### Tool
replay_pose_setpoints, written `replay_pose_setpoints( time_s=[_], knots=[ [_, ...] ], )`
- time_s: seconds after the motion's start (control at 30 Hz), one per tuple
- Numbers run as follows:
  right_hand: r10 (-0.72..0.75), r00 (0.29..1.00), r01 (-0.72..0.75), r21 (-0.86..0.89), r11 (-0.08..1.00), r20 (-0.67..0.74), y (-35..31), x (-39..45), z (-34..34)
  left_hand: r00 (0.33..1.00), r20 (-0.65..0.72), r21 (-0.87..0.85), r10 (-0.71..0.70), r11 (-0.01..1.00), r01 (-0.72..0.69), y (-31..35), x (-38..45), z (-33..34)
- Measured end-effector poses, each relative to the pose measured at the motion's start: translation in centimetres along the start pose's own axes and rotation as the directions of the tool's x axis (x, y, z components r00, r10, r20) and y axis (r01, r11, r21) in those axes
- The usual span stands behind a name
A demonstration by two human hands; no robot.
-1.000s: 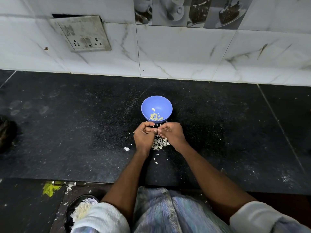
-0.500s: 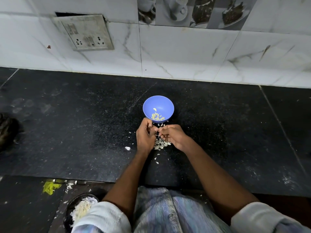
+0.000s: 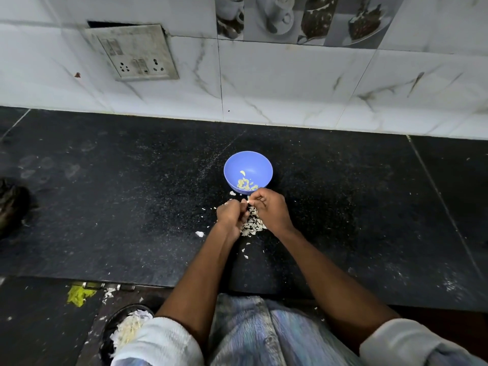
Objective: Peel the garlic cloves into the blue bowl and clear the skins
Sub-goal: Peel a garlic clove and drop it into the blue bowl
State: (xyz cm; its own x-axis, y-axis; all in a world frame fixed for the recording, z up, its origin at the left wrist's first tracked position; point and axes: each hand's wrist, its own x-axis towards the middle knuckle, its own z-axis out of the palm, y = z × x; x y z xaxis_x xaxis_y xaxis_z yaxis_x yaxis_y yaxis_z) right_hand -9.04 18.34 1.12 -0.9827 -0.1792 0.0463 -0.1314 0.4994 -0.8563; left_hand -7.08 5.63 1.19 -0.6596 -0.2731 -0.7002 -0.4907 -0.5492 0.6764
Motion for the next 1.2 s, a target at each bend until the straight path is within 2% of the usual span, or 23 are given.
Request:
replay_pose_setpoints(
  time_s=[0.07, 0.1, 0.17, 0.23, 0.27, 0.3, 0.37, 0.4, 0.47, 0.53, 0.6, 0.7, 0.8, 0.87, 0.93, 1.07, 1.13, 1.2],
  knots=[
    [0.106, 0.994, -0.109, 0.121, 0.987, 0.032, -0.2, 0.1, 0.0, 0.961, -0.007, 0.191, 0.276, 0.944, -0.270, -0.7, 0.2, -0.3],
    [0.181, 0.981, -0.192, 0.211, 0.958, 0.069, -0.3, 0.2, 0.0, 0.903, 0.014, 0.307, 0.429, 0.858, -0.413, -1.1, 0.4, -0.6],
    [0.311, 0.937, -0.349, 0.368, 0.862, 0.160, -0.7, 0.4, 0.0, 0.745, 0.098, 0.465, 0.659, 0.632, -0.620, -1.4, 0.4, -1.3],
    [0.373, 0.902, -0.432, 0.439, 0.788, 0.218, -0.9, 0.5, -0.1, 0.622, 0.152, 0.499, 0.768, 0.484, -0.719, -1.4, 0.2, -1.6],
    [0.381, 0.894, -0.447, 0.452, 0.772, 0.234, -0.9, 0.4, -0.2, 0.599, 0.160, 0.494, 0.785, 0.462, -0.737, -1.3, 0.0, -1.6],
    [0.377, 0.895, -0.446, 0.460, 0.768, 0.239, -0.8, 0.4, -0.2, 0.620, 0.141, 0.484, 0.772, 0.492, -0.723, -1.5, 0.2, -1.6],
    [0.315, 0.931, -0.366, 0.423, 0.829, 0.187, -0.6, 0.3, -0.2, 0.761, 0.038, 0.412, 0.648, 0.684, -0.602, -1.6, 0.2, -1.2],
    [0.256, 0.957, -0.290, 0.372, 0.882, 0.139, -0.5, 0.3, -0.3, 0.847, -0.019, 0.332, 0.531, 0.803, -0.496, -1.6, 0.2, -0.8],
    [0.147, 0.986, -0.162, 0.249, 0.955, 0.076, -0.3, 0.2, -0.1, 0.949, -0.079, 0.153, 0.305, 0.944, -0.291, -1.2, 0.2, -0.2],
    [0.095, 0.995, -0.101, 0.180, 0.979, 0.044, -0.2, 0.1, 0.0, 0.984, -0.106, 0.037, 0.142, 0.990, -0.138, -0.6, 0.1, 0.3],
    [0.067, 0.998, -0.070, 0.149, 0.986, 0.021, -0.2, 0.0, 0.1, 0.992, -0.120, -0.014, 0.026, 0.999, -0.028, 0.0, -0.2, 0.3],
    [0.041, 0.999, -0.043, 0.145, 0.988, 0.013, -0.1, -0.1, 0.1, 0.991, -0.112, -0.036, -0.071, 0.997, 0.067, 0.5, -0.3, 0.2],
    [0.051, 0.998, -0.055, 0.229, 0.972, 0.027, 0.2, -0.1, 0.0, 0.991, -0.059, -0.045, -0.121, 0.992, 0.118, 0.7, -0.3, 0.2],
    [0.104, 0.993, -0.115, 0.355, 0.928, 0.049, 0.1, -0.3, 0.0, 0.992, -0.086, -0.012, -0.095, 0.995, 0.095, 0.9, -0.4, 0.4],
    [0.174, 0.981, -0.191, 0.473, 0.860, 0.081, -0.1, -0.4, 0.0, 0.993, -0.114, 0.026, -0.009, 1.000, 0.012, 0.9, -0.7, 0.7],
    [0.299, 0.937, -0.347, 0.593, 0.727, 0.181, 0.0, -0.2, -0.2, 0.991, -0.042, 0.056, 0.130, 0.990, -0.128, 0.4, -0.7, 0.2],
    [0.349, 0.913, -0.401, 0.618, 0.676, 0.211, 0.1, -0.1, -0.4, 0.950, 0.045, 0.140, 0.308, 0.940, -0.311, -0.2, -0.4, -0.7],
    [0.381, 0.903, -0.420, 0.586, 0.693, 0.198, 0.0, 0.0, -0.6, 0.854, 0.146, 0.265, 0.499, 0.812, -0.520, -0.7, -0.2, -1.7]
  ],
)
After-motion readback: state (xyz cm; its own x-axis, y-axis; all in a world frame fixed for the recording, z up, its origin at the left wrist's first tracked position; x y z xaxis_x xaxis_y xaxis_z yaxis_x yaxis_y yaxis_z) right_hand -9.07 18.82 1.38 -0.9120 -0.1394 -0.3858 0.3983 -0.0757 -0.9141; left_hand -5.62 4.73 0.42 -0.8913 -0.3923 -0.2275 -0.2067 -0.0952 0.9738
